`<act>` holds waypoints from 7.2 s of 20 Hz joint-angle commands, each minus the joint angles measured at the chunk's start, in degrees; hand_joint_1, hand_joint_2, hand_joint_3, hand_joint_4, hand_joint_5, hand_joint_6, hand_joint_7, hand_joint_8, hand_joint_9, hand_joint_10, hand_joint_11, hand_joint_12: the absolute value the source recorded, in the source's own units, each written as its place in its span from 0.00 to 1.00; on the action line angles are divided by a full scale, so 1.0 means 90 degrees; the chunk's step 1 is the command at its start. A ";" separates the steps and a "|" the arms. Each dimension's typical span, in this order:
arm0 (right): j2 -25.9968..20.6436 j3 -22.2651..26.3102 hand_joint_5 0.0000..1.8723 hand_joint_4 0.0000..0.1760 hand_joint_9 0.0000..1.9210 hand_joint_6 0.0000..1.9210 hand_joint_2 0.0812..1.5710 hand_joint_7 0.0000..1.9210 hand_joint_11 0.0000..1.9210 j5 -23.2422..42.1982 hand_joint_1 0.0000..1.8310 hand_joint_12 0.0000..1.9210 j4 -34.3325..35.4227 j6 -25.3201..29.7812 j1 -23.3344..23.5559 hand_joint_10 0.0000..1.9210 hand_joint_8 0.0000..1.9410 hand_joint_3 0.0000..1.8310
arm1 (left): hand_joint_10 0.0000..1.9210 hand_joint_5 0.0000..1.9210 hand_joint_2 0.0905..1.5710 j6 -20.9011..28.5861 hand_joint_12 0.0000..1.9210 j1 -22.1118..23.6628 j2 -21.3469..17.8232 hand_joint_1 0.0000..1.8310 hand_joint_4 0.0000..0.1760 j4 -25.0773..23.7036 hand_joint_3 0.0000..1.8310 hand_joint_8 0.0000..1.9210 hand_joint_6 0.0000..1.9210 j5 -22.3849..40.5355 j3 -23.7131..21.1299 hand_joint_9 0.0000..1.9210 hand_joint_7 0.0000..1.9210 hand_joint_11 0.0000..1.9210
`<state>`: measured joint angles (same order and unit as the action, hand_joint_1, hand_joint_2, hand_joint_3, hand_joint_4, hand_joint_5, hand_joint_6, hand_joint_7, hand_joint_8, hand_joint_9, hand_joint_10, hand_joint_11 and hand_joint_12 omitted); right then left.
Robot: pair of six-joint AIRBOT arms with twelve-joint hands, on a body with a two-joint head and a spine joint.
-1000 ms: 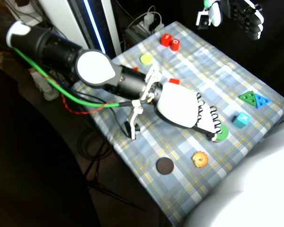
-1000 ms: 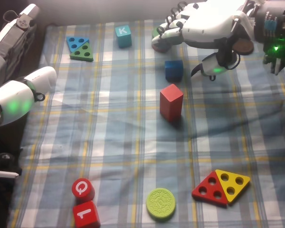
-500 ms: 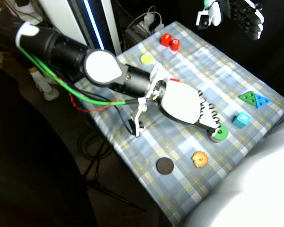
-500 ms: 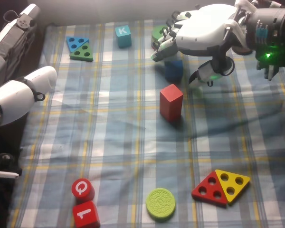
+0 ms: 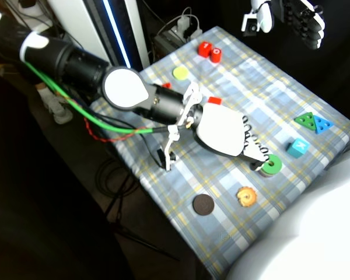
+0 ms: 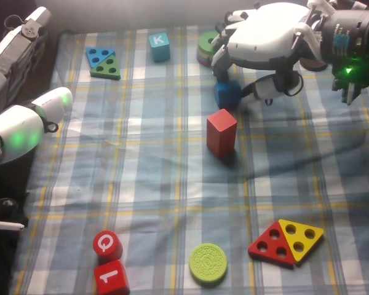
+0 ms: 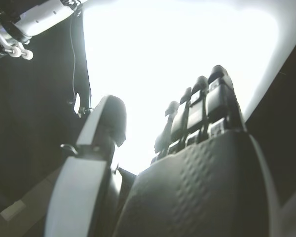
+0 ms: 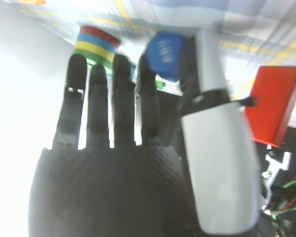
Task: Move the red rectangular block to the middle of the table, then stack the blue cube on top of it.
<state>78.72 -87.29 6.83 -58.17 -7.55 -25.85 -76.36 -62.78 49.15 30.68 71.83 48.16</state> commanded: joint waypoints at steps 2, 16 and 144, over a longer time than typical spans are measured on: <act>0.0029 -0.0018 0.44 0.00 0.11 0.59 0.79 0.32 0.00 0.0506 0.64 1.00 0.0197 0.0167 0.0008 0.87 0.86 0.00 | 0.00 0.00 0.92 0.0062 0.00 0.0041 0.0029 0.46 0.36 -0.0165 0.00 0.00 0.00 0.0825 0.0027 0.00 0.00 0.00; -0.0700 0.0758 0.41 0.15 0.29 0.70 0.77 0.40 0.09 0.1462 0.63 0.95 0.0202 0.0328 0.0458 0.69 0.68 0.00 | 0.00 0.00 0.92 0.0067 0.00 0.0037 0.0046 0.50 0.38 -0.0140 0.00 0.00 0.00 0.0759 0.0036 0.00 0.00 0.00; -0.1478 0.1660 0.48 0.00 0.35 0.55 0.72 0.47 0.22 0.2665 0.66 0.93 -0.0378 0.0691 0.0141 0.71 0.64 0.00 | 0.00 0.00 0.93 0.0247 0.00 -0.0108 0.0098 0.43 0.51 -0.0039 0.00 0.00 0.00 0.0903 0.0017 0.00 0.00 0.00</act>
<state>65.36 -72.58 26.87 -63.64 -1.45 -25.30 -74.81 -63.88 49.84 31.83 72.86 48.21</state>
